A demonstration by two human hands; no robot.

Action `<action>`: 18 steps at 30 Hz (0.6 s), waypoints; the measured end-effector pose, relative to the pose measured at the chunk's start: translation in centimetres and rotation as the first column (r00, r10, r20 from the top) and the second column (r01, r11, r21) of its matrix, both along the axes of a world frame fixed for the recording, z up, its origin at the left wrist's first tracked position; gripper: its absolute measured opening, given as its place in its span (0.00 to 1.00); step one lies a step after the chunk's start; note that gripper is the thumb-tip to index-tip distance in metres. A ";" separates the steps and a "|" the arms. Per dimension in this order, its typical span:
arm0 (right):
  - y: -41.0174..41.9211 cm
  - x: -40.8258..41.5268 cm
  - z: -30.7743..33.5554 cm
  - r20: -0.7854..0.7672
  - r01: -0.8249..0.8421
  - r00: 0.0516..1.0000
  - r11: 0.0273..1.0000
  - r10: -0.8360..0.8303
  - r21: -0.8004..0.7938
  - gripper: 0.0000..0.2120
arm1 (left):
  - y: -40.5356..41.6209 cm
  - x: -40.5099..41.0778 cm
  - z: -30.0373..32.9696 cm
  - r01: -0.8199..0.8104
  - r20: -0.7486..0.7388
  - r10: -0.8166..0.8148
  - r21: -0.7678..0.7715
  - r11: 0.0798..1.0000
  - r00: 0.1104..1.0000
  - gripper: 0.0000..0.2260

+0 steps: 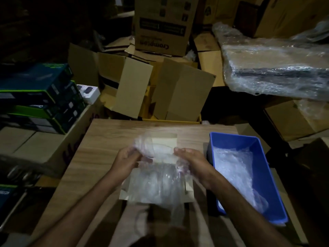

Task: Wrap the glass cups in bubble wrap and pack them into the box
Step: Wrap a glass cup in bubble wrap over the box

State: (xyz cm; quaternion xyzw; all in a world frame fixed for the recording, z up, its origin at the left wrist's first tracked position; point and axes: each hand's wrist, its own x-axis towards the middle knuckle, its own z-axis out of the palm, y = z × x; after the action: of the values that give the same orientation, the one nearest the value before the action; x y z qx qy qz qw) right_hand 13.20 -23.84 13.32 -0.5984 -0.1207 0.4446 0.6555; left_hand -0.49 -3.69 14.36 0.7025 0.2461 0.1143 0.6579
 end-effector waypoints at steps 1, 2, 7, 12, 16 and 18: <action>-0.2 -0.4 -0.5 -0.229 0.038 0.973 0.996 -0.020 0.076 0.25 | -0.4 0.3 -0.1 -0.061 -0.050 0.057 -0.081 0.995 0.997 0.12; -0.4 -1.0 -0.9 -0.444 0.115 0.895 0.981 -0.035 0.155 0.29 | -0.6 0.5 -0.3 -0.124 -0.105 0.111 -0.126 0.984 0.988 0.14; -0.7 -4.9 -3.4 -0.618 0.237 0.783 0.951 -0.066 0.200 0.41 | -0.5 0.6 -2.4 -0.327 -0.288 0.273 -0.158 0.932 0.918 0.21; -0.3 -5.1 -4.7 -0.403 0.260 0.878 0.964 -0.258 -0.050 0.36 | 0.5 -0.1 -3.9 -0.380 -0.413 0.284 -0.171 0.909 0.865 0.18; -0.4 -4.5 -6.6 -0.417 0.398 0.818 0.913 -0.397 -0.088 0.35 | 1.7 -1.2 -4.7 -0.374 -0.466 0.244 -0.210 0.903 0.850 0.18; -0.2 -4.6 -7.2 -0.367 0.456 0.803 0.880 -0.470 -0.129 0.25 | 2.0 -1.8 -5.0 -0.370 -0.440 0.246 -0.220 0.903 0.863 0.20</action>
State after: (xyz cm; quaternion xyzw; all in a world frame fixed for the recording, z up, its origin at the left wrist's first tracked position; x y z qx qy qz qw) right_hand 8.63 -24.07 6.16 -0.5210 0.1686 0.3826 0.7441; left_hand -2.32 -1.69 9.37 0.5548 0.5005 0.0339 0.6637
